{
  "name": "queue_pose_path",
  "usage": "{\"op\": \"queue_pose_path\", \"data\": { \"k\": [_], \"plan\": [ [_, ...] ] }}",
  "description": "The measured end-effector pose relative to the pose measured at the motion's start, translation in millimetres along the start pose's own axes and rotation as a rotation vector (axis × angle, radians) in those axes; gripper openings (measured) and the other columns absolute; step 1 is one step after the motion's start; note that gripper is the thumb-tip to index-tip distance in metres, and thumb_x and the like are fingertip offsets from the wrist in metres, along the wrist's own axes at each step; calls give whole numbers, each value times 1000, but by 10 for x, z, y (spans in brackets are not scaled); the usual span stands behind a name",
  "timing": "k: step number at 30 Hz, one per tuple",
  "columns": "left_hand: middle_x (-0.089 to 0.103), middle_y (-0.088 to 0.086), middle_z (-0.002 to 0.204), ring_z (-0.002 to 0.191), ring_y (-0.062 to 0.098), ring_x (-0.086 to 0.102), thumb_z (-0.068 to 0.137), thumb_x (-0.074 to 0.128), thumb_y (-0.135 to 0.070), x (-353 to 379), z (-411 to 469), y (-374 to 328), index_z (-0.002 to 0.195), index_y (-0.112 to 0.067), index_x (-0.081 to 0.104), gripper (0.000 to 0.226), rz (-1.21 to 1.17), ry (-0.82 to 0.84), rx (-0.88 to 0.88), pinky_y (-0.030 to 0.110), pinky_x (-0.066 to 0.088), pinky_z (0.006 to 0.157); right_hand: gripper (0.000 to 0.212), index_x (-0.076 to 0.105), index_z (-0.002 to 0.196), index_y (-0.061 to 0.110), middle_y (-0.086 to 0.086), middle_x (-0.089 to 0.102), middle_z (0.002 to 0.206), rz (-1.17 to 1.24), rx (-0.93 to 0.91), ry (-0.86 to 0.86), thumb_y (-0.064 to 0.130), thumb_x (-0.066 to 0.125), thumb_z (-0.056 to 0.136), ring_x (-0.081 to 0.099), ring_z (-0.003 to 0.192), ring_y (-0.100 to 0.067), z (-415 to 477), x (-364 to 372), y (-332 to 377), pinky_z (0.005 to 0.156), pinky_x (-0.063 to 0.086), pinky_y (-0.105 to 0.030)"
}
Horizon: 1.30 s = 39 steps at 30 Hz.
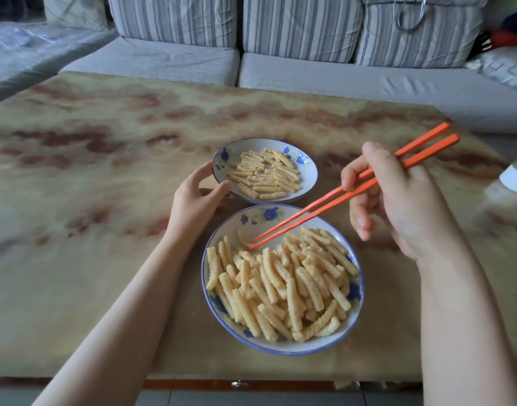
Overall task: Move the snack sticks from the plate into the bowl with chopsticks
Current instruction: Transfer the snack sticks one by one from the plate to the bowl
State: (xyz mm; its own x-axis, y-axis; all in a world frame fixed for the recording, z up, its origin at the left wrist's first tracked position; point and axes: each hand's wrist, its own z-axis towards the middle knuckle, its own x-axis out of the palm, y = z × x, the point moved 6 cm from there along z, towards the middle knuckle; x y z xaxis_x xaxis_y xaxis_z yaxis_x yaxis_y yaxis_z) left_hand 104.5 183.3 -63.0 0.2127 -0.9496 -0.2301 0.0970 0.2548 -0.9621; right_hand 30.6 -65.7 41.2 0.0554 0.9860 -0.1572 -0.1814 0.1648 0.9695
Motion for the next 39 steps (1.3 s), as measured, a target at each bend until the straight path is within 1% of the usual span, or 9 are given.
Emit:
{"op": "queue_pose_path", "data": {
  "k": [6, 9, 13, 16, 18, 21, 27, 33, 39],
  "plan": [
    [71, -6, 116, 76, 9, 73, 90, 67, -22, -3, 10, 14, 133, -26, 58, 44, 5, -2, 7, 16, 56, 69, 52, 55, 60, 11, -8, 43, 36, 21, -33, -106, 27, 32, 104, 38, 27, -24, 20, -53, 2, 36, 28, -21],
    [71, -5, 116, 81, 10, 73, 89, 68, -24, -4, 11, 22, 133, -29, 58, 45, 5, 3, 2, 24, 57, 80, 59, 60, 50, 19, -9, 47, 44, 86, -70, -170, 25, 33, 103, 39, 27, -22, 23, -121, 23, 36, 26, -26],
    [71, -10, 109, 73, -1, 70, 90, 67, -22, 0, -1, -4, 132, -27, 59, 44, 10, -6, 7, 9, 50, 66, 62, 59, 48, 19, -6, 47, 43, 140, -97, -245, 23, 32, 103, 39, 26, -20, 32, -243, 20, 37, 24, -31],
    [75, -3, 100, 76, 9, 73, 89, 67, -23, 5, -6, 16, 133, -28, 58, 45, -19, 1, -15, 17, 55, 70, 62, 58, 46, 20, -4, 48, 41, 187, -102, -326, 20, 31, 102, 39, 26, -19, 30, -318, 10, 38, 23, -30],
    [75, -3, 103, 77, 11, 74, 89, 67, -23, 5, -2, 27, 133, -28, 58, 45, -22, 5, -16, 22, 57, 73, 62, 58, 47, 21, 0, 49, 41, 213, -116, -395, 19, 30, 102, 40, 27, -17, 39, -338, -10, 38, 24, -27],
    [74, -4, 105, 75, 10, 73, 90, 67, -24, 5, 4, 33, 134, -28, 58, 45, -21, 3, -12, 21, 57, 72, 49, 52, 60, 15, 0, 46, 37, 198, -124, -453, 20, 30, 103, 42, 27, -18, 81, -258, -92, 37, 27, -23],
    [75, -3, 97, 74, 10, 73, 90, 68, -23, 6, 5, 33, 133, -28, 58, 45, -23, 0, -19, 22, 58, 70, 49, 52, 63, 13, -3, 47, 34, 183, -88, -406, 24, 29, 104, 46, 28, -19, 183, 86, -255, 36, 30, -20],
    [73, -2, 108, 76, 12, 73, 90, 68, -24, 12, -5, 22, 133, -28, 58, 45, -39, 3, -24, 22, 58, 67, 48, 55, 67, 10, -6, 49, 38, 179, -81, -292, 26, 31, 105, 50, 32, -20, 222, 294, -299, 38, 33, -25],
    [74, -9, 102, 75, 13, 74, 90, 67, -21, 7, -12, 4, 131, -29, 60, 43, -47, 3, -26, 29, 60, 75, 48, 56, 69, 8, -9, 50, 40, 146, -120, -268, 26, 31, 106, 50, 33, -21, 210, 250, -248, 39, 34, -24]
  ]
}}
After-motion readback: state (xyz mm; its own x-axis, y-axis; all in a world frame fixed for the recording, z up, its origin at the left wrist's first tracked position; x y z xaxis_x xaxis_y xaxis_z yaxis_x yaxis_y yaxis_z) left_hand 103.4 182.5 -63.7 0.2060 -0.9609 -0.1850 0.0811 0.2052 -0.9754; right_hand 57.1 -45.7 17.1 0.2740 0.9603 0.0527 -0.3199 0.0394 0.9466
